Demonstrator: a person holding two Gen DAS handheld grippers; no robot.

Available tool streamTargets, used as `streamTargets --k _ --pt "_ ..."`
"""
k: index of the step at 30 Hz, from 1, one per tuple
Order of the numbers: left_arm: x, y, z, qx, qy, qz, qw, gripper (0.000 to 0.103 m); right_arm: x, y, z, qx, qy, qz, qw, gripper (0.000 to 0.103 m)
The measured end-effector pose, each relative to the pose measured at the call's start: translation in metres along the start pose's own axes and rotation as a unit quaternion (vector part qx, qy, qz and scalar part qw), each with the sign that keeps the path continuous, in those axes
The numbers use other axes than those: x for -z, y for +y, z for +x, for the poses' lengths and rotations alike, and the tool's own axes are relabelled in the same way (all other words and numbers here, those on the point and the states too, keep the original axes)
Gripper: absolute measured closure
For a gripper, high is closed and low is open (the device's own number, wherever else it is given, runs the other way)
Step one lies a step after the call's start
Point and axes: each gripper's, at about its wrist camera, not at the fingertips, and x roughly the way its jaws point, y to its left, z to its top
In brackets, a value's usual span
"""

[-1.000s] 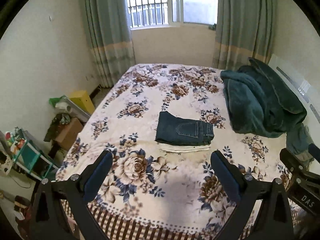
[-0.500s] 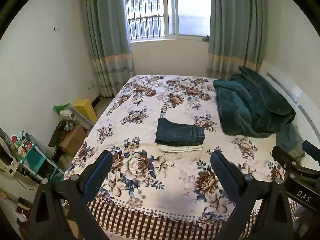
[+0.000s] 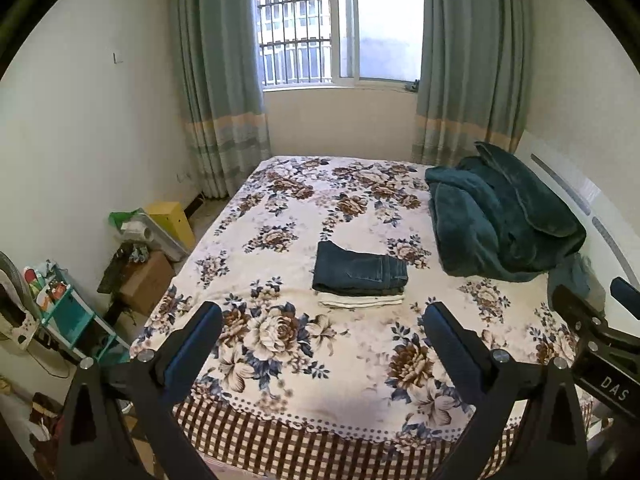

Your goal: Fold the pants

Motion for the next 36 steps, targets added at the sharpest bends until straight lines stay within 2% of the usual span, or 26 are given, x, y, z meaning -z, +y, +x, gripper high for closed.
streamTargets --k 19,36 --pt "-0.002 0.006 -0.006 -0.008 0.002 -0.008 0.9999 0.0 -0.006 0.008 0.001 -0.022 0.016 0.0 1.0 0.0" --pt "-0.003 0.008 -0.005 -0.006 0.002 -0.007 1.0 0.0 -0.004 0.012 0.001 -0.022 0.016 0.0 1.0 0.0"
